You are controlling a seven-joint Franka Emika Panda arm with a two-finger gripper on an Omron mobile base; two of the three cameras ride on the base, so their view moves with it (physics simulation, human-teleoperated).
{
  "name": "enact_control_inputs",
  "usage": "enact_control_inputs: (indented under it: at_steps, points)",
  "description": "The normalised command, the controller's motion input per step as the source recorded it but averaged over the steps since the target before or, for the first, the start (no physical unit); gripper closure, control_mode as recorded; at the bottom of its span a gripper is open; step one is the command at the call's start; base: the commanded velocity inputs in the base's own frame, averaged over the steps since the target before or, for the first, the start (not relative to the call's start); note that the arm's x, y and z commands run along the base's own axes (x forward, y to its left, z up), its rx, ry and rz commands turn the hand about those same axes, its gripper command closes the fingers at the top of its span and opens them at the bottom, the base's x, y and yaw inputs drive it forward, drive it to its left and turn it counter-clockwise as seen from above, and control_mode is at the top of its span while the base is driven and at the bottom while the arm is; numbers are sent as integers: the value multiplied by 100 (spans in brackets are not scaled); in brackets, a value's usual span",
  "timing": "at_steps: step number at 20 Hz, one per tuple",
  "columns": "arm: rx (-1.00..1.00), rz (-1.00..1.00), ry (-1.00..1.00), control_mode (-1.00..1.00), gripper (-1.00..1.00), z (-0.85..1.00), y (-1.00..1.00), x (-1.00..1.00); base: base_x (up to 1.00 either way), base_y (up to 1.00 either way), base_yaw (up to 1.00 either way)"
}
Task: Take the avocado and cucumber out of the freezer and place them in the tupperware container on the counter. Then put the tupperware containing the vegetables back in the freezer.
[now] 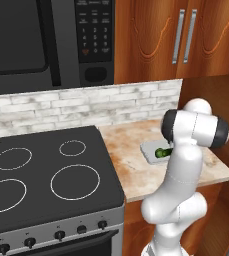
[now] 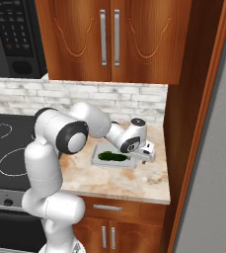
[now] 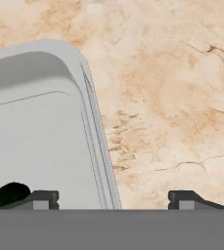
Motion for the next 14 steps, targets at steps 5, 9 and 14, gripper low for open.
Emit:
enact_control_inputs:
  at_steps: [5, 9, 14]
  points:
    - [0, 4, 5, -100, 100, -38, 2, -1, 0, 0, 0]
    - [0, 0, 0, -100, 100, -21, 11, -10, 0, 0, 0]
    - [0, 0, -2, -100, 100, -1, 18, -32, 0, 0, 0]
